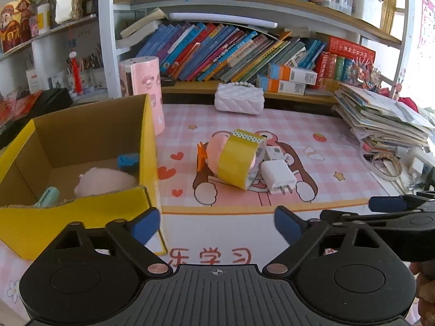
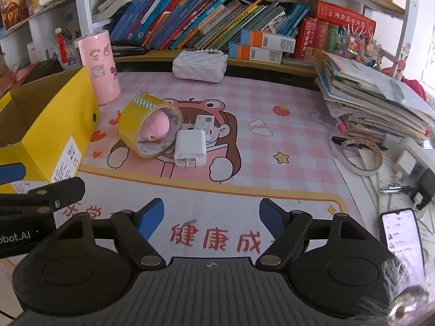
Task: Organize objects
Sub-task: 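Grasp the yellow tape roll with the left tool while right grasps the white charger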
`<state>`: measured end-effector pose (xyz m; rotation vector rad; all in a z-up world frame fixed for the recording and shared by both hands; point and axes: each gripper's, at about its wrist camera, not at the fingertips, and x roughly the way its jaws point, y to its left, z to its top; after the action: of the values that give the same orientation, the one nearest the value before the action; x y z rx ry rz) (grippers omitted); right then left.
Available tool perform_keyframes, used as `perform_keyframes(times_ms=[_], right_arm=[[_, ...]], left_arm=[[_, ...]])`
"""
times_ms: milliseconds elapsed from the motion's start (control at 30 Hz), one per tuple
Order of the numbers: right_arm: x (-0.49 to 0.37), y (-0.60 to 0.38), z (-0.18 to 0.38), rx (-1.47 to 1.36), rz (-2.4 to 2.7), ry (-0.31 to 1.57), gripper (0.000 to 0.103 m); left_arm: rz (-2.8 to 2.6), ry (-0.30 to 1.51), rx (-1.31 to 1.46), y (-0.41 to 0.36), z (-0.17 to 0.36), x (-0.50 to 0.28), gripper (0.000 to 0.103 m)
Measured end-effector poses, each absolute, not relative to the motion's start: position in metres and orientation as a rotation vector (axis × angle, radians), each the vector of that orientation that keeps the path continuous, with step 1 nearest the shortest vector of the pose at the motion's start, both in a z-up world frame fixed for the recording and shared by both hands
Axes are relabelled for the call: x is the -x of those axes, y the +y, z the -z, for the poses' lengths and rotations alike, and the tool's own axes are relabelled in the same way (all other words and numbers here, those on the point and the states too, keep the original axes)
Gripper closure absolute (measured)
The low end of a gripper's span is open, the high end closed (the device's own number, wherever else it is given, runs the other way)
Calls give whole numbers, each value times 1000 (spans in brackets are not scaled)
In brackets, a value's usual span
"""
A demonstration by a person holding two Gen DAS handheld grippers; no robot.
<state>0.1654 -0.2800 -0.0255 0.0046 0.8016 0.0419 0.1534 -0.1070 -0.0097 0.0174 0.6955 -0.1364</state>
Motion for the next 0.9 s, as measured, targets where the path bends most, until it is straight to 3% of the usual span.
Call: perform_keyframes(times_ms=[133,200,300,900], right_arm=[[-180,-286,28,-14,-53,797,34],[-188,-290,30,-17,-54,805,41],[-198,-297,36,-28,-66,816,46],[-270,-280,71,62,-259,760,44]], left_arm=[[135,677,-36,-116,7,-163,38],[137,652,-44,-119,3,-168,40],[145,634,-40,-124,-2,-185,41],[200,784,-116,-156,33,-285,40]])
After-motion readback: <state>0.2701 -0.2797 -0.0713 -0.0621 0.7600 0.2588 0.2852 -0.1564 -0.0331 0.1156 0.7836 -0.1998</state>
